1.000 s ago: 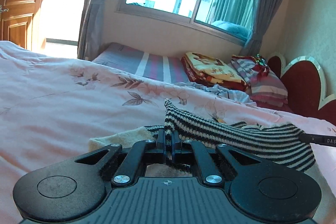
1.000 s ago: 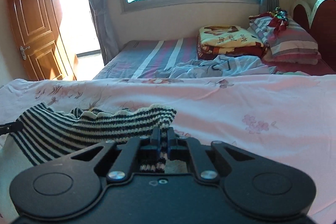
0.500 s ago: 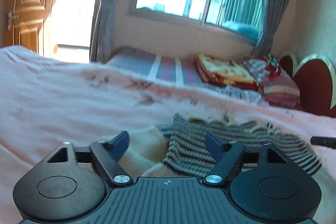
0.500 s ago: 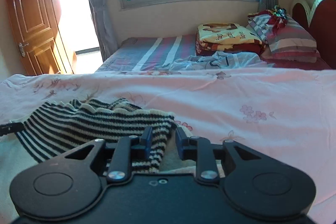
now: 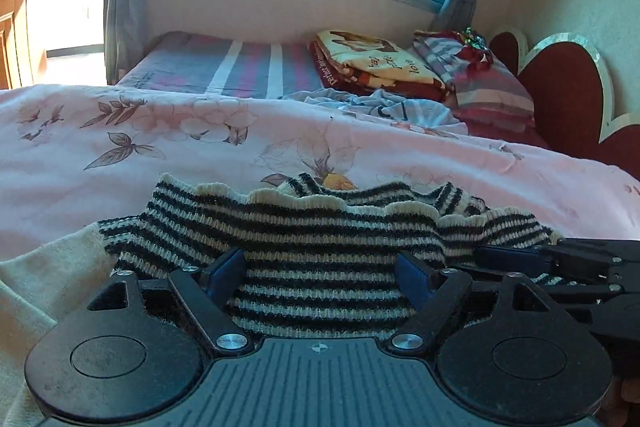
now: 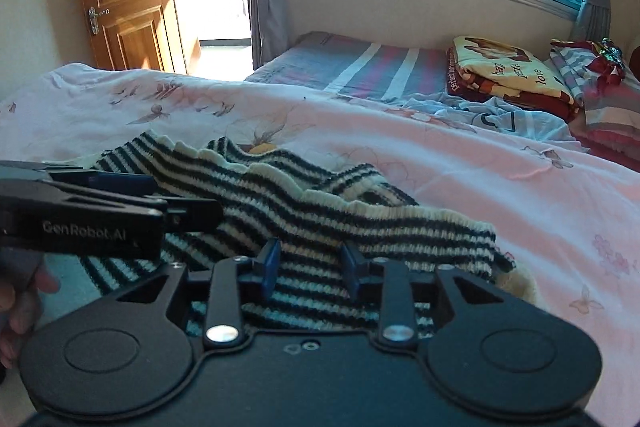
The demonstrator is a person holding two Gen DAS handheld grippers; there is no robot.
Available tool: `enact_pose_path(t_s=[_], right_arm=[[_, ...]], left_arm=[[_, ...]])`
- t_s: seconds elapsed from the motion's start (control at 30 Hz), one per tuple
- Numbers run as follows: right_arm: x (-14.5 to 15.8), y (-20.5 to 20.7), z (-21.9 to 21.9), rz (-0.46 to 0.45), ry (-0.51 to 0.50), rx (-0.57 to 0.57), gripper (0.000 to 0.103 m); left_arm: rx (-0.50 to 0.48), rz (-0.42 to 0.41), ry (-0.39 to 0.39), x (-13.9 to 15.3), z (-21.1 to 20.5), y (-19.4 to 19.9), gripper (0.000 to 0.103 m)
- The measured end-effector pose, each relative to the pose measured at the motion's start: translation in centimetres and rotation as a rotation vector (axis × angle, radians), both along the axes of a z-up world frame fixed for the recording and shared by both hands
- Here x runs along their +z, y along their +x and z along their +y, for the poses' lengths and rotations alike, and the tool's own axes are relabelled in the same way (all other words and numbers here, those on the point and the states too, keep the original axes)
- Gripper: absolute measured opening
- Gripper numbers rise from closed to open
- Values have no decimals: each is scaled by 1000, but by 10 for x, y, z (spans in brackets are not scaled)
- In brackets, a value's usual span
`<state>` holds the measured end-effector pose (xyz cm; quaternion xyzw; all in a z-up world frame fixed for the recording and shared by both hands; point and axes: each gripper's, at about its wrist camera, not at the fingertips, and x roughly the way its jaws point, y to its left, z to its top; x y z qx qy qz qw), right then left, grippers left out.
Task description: Fold small clothes
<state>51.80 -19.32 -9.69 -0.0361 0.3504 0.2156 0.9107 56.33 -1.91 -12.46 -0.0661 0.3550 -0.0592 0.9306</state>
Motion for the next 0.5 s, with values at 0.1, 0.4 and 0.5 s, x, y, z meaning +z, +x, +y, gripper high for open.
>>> enact_pose_path(t_s=[0.1,0.4,0.5], right_arm=[[4,-1,-14,-4,-39,-49,32],[32,-34,-51,-78,-24,-77,37],[35,-64,-34,-70,26,32,36]], left_arm=[[-28,18,70,3,8,-7,81],[-15,-91,87,24,42,-66,81],[-69,-107,46,29,24,-91,81]])
